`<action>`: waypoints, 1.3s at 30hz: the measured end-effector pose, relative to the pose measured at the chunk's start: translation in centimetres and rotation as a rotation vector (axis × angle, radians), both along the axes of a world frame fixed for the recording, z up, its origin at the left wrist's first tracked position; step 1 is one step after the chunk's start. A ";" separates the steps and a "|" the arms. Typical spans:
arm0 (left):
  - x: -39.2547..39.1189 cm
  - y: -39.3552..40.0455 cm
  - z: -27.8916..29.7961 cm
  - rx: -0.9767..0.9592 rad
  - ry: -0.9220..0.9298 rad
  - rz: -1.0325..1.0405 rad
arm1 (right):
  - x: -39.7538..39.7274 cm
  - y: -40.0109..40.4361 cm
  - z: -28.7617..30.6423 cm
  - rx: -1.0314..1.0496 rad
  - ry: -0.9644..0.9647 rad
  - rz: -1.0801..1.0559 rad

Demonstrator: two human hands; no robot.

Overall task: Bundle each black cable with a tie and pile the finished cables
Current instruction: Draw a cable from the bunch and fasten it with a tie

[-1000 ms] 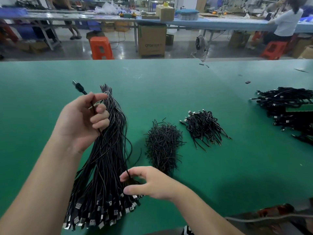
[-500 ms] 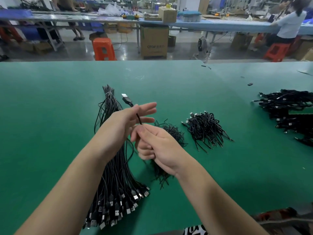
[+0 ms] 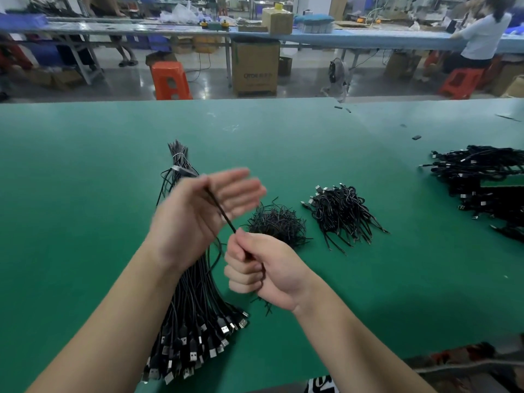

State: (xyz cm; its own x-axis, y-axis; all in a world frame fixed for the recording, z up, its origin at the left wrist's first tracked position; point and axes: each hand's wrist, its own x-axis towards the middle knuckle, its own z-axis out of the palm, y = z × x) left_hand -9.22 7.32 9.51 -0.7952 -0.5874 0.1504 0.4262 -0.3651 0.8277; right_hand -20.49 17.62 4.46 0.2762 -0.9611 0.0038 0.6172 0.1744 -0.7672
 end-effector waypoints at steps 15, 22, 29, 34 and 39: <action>1.9 -1.3 -1.8 -0.519 -1.072 -0.342 | -2.8 -1.4 -2.2 0.156 -0.170 -0.201; -0.5 0.2 -3.3 -0.479 -0.644 0.251 | -0.4 -1.1 -2.3 0.139 -0.045 -0.281; -2.0 1.0 -0.9 0.053 -0.069 0.312 | 0.2 -0.2 -4.1 0.196 -0.089 -0.194; 0.9 -1.1 0.7 0.028 -0.141 -0.234 | -1.0 -0.2 -5.4 0.315 -0.327 -0.283; 1.9 -1.2 -0.8 -0.568 -0.872 -0.575 | -2.3 -0.4 -4.9 0.280 -0.355 -0.329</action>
State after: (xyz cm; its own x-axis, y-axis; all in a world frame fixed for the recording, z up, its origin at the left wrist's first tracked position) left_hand -7.31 6.12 8.72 -0.8834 -0.1353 -0.4487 -0.4677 0.1947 0.8621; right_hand -22.80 17.24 -0.43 -0.0106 -0.9740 -0.2261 0.8854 0.0960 -0.4548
